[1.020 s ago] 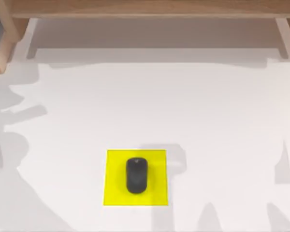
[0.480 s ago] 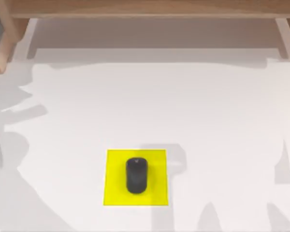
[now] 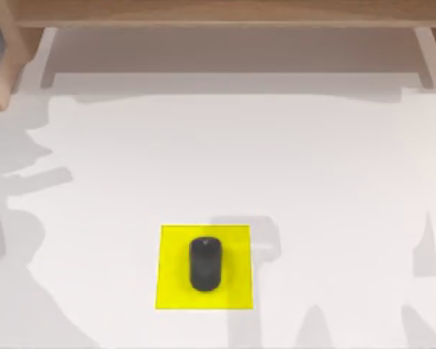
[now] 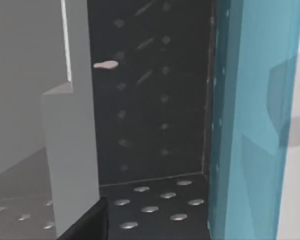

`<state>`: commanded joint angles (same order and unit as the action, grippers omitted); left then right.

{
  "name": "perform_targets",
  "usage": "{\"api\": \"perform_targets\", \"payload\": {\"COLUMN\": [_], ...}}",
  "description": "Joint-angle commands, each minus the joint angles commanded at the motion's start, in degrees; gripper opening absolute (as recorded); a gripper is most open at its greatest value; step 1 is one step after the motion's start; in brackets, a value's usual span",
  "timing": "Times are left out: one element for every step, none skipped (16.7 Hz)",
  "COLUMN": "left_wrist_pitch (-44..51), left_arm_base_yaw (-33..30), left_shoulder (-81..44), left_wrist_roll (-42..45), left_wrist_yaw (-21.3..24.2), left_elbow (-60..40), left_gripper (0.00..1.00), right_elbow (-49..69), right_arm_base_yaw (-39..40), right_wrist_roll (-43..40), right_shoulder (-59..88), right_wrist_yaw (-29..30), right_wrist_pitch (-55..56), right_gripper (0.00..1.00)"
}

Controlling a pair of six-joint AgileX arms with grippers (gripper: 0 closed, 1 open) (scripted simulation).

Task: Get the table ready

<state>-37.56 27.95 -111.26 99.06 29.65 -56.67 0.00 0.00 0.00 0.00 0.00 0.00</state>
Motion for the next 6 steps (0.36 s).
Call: {"api": "perform_targets", "payload": {"left_wrist_pitch": [-0.4, -0.8, -1.2, -1.5, -1.7, -1.8], "left_arm_base_yaw": [0.5, 1.1, 1.7, 2.2, 2.7, 2.9], "left_shoulder": [1.2, 2.4, 3.4, 4.1, 4.5, 4.6], "left_wrist_roll": [0.1, 0.3, 0.5, 0.8, 1.0, 1.1], "left_wrist_yaw": [0.5, 1.1, 1.6, 2.1, 2.5, 2.7], "left_elbow": [1.5, 3.0, 4.5, 6.1, 7.2, 7.8], "left_gripper": [1.00, 1.00, 1.00, 1.00, 1.00, 1.00], "right_elbow": [0.0, 0.0, 0.0, 0.0, 0.0, 0.0], "right_arm_base_yaw": [0.0, 0.0, 0.0, 0.0, 0.0, 0.0], "right_wrist_roll": [0.0, 0.0, 0.0, 0.0, 0.0, 0.0], "right_shoulder": [0.0, 0.0, 0.0, 0.0, 0.0, 0.0], "right_wrist_yaw": [0.0, 0.0, 0.0, 0.0, 0.0, 0.0], "right_wrist_pitch": [0.0, 0.0, 0.0, 0.0, 0.0, 0.0], "right_gripper": [1.00, 1.00, 1.00, 1.00, 1.00, 1.00]}}
